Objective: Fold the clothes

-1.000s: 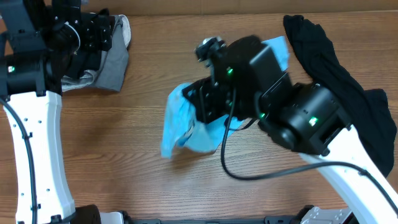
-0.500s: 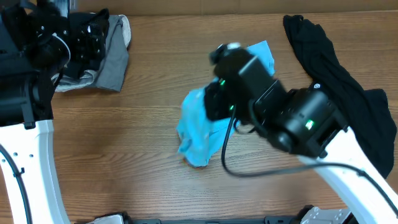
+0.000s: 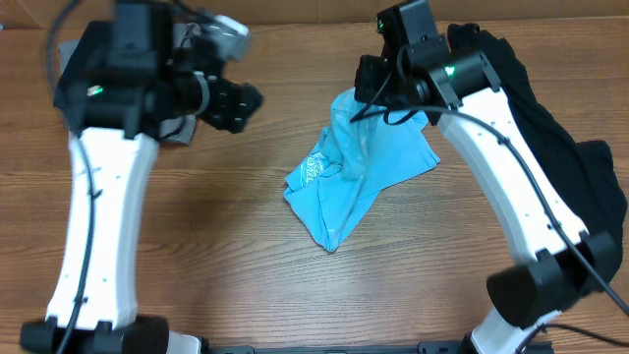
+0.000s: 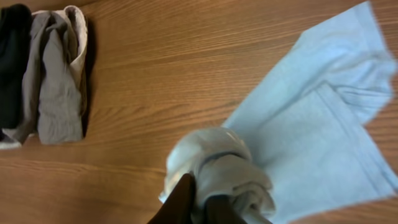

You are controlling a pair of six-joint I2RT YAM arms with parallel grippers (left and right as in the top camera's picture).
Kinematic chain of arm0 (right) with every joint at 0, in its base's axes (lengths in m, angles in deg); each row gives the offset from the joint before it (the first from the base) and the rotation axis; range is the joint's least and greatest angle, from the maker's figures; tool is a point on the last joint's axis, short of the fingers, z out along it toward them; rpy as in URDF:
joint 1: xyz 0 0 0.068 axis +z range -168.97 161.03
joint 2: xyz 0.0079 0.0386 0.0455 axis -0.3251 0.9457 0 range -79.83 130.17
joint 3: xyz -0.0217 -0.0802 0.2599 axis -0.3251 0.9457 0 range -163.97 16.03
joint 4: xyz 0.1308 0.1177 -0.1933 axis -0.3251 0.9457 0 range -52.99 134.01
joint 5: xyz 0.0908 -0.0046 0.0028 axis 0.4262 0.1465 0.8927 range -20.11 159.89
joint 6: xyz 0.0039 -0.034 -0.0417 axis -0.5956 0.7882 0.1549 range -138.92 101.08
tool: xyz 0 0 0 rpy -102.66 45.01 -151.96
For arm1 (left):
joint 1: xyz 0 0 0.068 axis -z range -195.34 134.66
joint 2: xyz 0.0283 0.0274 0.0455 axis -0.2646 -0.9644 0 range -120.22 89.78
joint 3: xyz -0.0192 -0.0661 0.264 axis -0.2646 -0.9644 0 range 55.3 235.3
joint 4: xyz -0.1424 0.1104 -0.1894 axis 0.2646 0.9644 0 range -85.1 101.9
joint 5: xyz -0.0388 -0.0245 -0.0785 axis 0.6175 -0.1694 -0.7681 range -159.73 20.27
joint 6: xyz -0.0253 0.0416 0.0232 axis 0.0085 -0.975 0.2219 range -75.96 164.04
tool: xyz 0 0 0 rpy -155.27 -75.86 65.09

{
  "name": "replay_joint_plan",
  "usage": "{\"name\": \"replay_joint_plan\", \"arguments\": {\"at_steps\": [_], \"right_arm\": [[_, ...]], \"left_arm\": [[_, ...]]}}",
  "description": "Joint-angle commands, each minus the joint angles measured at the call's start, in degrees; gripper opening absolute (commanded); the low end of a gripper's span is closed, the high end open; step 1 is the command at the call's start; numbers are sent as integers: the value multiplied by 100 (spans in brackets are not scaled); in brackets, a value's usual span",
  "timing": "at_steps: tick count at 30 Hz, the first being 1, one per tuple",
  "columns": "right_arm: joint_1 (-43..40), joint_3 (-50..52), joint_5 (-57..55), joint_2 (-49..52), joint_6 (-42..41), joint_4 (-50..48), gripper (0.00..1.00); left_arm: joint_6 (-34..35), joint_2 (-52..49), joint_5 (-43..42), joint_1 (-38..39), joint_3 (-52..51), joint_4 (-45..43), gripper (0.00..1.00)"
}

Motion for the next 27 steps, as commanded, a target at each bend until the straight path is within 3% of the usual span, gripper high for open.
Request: {"name": "replay_joint_plan", "arguments": {"at_steps": [1, 7, 8, 11, 15, 22, 27], "right_arm": [[-140, -13, 570, 341, 94, -227, 11], [-490, -13, 643, 785, 107, -568, 17], [-560, -13, 726, 813, 140, -636, 20], [-817, -13, 1040, 861, 249, -837, 45], [-1228, -22, 1244, 820, 328, -756, 63], [-2203, -26, 1554, 723, 610, 33, 85], [-2914, -26, 1552, 723, 850, 546, 90]], "left_arm": [[-302, -326, -92, 284, 85, 17, 79], [-304, -625, -96, 483, 85, 20, 79], [-306, -660, -90, 516, 85, 17, 79], [-304, -776, -105, 621, 85, 0, 80], [-304, -1016, -109, 868, 85, -20, 81], [-304, -1805, -94, 1626, 85, -459, 87], [-142, -2459, 315, 2076, 85, -1010, 86]]}}
